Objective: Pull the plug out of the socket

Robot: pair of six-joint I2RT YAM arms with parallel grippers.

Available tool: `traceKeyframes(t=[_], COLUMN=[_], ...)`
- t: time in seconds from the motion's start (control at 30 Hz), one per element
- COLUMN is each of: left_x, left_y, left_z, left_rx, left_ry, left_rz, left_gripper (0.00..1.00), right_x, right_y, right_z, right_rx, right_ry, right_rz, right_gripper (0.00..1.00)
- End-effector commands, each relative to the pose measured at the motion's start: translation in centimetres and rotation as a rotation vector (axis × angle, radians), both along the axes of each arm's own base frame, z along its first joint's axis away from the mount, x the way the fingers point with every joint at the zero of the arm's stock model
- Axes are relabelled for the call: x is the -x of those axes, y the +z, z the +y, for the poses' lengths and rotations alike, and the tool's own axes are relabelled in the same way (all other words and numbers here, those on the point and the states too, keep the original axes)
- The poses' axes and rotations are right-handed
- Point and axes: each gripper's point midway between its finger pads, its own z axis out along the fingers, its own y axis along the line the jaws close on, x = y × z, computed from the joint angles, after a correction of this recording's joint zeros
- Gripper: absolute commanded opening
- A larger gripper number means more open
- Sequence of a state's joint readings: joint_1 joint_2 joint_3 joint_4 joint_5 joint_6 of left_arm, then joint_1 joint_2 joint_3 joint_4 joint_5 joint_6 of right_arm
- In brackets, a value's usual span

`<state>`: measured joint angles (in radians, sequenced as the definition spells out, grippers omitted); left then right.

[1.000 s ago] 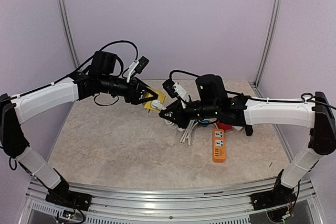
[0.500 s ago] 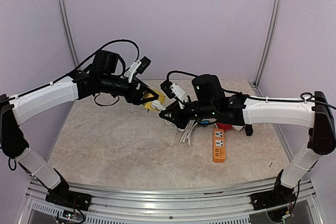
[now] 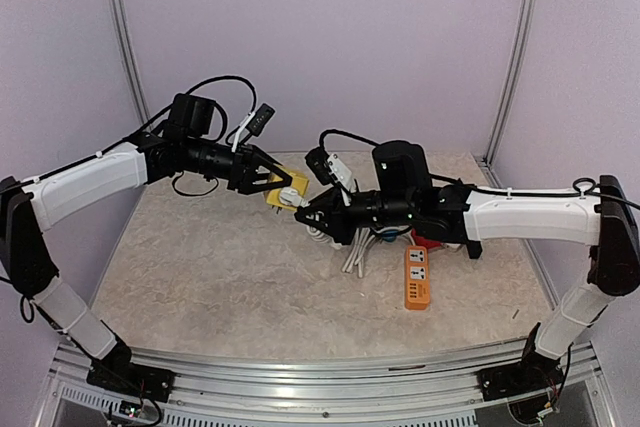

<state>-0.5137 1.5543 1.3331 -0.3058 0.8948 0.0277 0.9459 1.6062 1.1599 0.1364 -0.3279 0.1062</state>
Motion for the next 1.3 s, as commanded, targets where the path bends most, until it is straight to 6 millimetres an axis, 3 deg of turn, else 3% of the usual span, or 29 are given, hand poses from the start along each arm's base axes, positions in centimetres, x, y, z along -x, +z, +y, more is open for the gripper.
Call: traceKeyframes(t=[0.0, 0.13, 0.33, 0.57, 0.87, 1.03, 1.13, 1.27], left_x=[0.1, -2.7, -6.5, -7.4, -7.0, -7.0, -7.0, -7.6], left_y=[2.3, 0.6, -2.8, -5.3, -3.2, -2.6, -2.2, -1.2], left_z=[1.3, 2.2, 4.4, 4.6, 4.5, 4.6, 4.8, 5.9], left_rx=[0.069, -0.027, -0.241, -0.353, -0.239, -0.21, -0.192, -0.149], left_ry=[-0.042, 0.124, 0.379, 0.433, 0.397, 0.396, 0.403, 0.445], left_rz=[-0.005, -0.031, -0.105, -0.113, -0.072, -0.057, -0.051, -0.018], left_gripper=[0.05, 0.04, 0.04, 0.04, 0.04, 0.04, 0.04, 0.04], right_x=[-1.5, -1.3, 0.7, 2.2, 1.9, 1.4, 0.2, -2.6], right_y=[-0.3, 0.6, 2.8, 5.0, 3.8, 4.4, 4.3, 1.9], right_z=[-2.1, -1.8, -0.1, 1.2, 1.1, 0.5, -0.1, -1.5], right_rx=[0.014, -0.007, -0.04, -0.085, -0.054, -0.058, -0.042, 0.033], right_ry=[-0.067, -0.054, -0.001, 0.049, 0.025, -0.016, -0.092, -0.213], right_rz=[0.03, 0.04, 0.014, -0.013, -0.008, -0.023, -0.026, 0.016], right_gripper=[0.0, 0.0, 0.0, 0.0, 0.0, 0.0, 0.0, 0.0])
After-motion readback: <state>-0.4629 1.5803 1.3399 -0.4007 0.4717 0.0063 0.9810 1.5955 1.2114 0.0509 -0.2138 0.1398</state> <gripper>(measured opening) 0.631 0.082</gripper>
